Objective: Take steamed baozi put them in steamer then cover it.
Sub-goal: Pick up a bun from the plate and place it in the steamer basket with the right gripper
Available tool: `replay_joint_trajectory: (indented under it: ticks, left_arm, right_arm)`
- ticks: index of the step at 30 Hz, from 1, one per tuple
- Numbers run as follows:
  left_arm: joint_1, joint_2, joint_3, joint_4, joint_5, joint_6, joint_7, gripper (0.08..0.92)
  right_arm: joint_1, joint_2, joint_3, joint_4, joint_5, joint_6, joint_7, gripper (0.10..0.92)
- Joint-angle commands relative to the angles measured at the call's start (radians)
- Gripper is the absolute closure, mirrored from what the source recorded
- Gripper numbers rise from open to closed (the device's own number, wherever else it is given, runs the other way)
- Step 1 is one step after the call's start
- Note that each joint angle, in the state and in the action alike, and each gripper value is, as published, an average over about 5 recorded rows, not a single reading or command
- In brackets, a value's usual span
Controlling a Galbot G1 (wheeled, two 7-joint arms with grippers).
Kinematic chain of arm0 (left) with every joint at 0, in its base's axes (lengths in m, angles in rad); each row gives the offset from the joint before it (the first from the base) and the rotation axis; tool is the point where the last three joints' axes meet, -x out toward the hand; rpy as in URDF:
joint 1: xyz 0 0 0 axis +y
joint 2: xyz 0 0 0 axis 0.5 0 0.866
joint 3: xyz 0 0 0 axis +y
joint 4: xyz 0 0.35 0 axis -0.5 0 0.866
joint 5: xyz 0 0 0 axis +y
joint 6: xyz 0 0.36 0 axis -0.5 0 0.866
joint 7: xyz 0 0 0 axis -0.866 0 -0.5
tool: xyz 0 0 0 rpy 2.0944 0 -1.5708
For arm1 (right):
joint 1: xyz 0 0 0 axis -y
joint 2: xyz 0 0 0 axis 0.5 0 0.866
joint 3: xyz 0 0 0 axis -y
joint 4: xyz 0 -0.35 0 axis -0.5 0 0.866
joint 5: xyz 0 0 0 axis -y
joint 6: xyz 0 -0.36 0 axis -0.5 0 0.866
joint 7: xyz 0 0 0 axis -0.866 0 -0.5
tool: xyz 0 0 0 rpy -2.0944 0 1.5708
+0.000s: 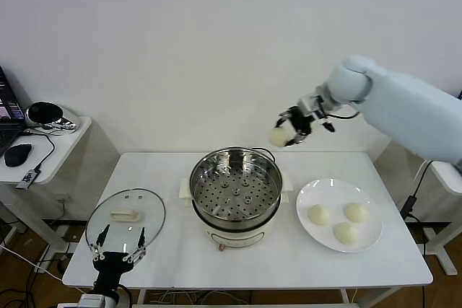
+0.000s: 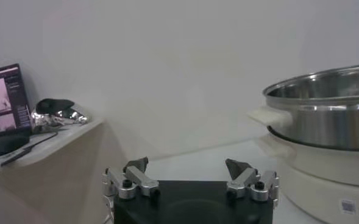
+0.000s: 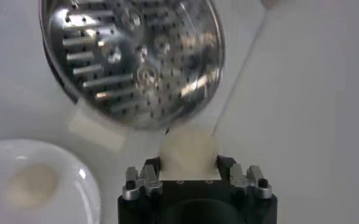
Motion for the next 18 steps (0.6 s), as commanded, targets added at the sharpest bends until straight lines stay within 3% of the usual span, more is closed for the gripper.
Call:
replay_joint_trajectory:
  ticks: [1, 18]
  left_arm:
    - [-0.002, 0.001, -0.009, 0.001, -0.006, 0.001, 0.001, 0.177]
    - [-0.014, -0.010, -0.026, 0.008, -0.008, 0.003, 0.002, 0.177]
  right_arm:
    - [0.059, 0.168, -0.130, -0.001, 0.012, 0.110, 0.006, 0.440]
    - [-0.107, 0.315, -0.120, -0.244, -0.340, 0.422, 0.090, 0.440]
